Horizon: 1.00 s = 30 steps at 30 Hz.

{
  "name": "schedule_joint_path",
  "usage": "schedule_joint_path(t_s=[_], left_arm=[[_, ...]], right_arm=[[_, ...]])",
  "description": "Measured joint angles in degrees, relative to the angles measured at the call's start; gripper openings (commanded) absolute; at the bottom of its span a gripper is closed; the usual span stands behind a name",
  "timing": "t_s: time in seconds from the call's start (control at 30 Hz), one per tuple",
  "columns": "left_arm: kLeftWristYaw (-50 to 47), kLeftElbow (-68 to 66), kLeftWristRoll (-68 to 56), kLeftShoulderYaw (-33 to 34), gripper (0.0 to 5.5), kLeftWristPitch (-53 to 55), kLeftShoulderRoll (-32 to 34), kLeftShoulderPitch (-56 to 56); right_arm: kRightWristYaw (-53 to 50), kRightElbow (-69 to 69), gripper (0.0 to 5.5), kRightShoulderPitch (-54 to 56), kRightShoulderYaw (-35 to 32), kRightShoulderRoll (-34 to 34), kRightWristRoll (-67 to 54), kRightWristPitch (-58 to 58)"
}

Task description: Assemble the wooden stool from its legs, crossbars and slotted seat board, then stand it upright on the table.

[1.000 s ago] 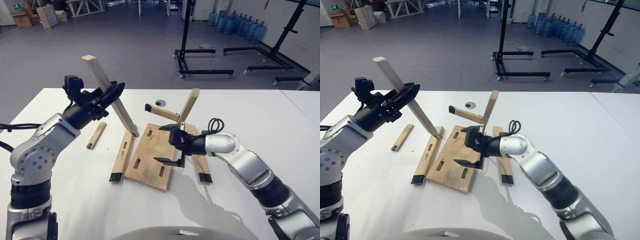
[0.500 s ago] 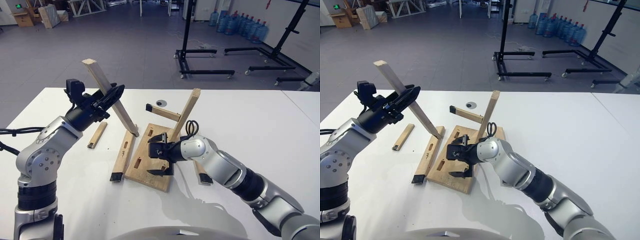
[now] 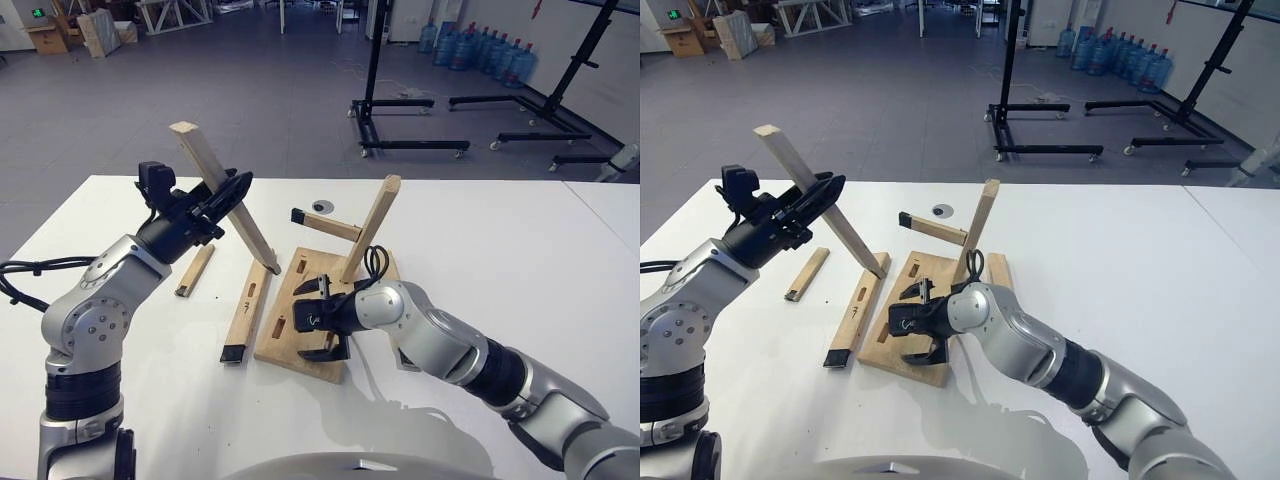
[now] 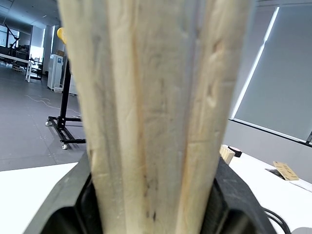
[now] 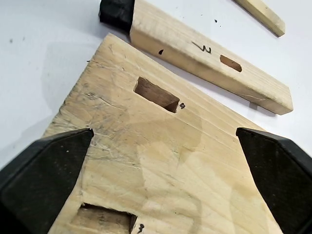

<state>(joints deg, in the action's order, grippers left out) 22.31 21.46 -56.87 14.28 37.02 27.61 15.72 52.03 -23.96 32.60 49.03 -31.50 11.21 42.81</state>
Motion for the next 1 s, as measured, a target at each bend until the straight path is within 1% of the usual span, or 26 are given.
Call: schedule_joint_path(t_s=[0.17, 0.33, 0.43, 0.77, 1.0], left_arm=[[0.0, 0.2, 0.9, -0.3, 2.02, 0.0, -0.8, 0.0], [0.0, 0.7, 1.1, -0.3, 2.02, 0.1, -1.1, 0.0], [-0.1, 0.7, 1.1, -0.2, 2.02, 0.4, -1.1, 0.0], [-0.1, 0.5, 1.1, -0.3, 2.02, 1.1, -1.1, 0.1], [-0.3, -0.2, 1.1, -0.3, 2.02, 2.1, -1.1, 1.3]], right_arm=[[4.1, -2.0, 5.40, -0.2, -0.5, -7.7, 1.3, -5.5], [8.0, -3.5, 5.40, -2.1, -3.4, -13.2, 1.2, -9.4], [9.5, -3.4, 5.40, -3.1, -5.2, -15.3, 1.2, -10.8], [12.9, -1.8, 5.40, -4.8, -9.6, -17.4, 1.5, -15.5], [14.4, -2.7, 5.40, -5.7, -13.7, -17.1, 1.0, -12.0]])
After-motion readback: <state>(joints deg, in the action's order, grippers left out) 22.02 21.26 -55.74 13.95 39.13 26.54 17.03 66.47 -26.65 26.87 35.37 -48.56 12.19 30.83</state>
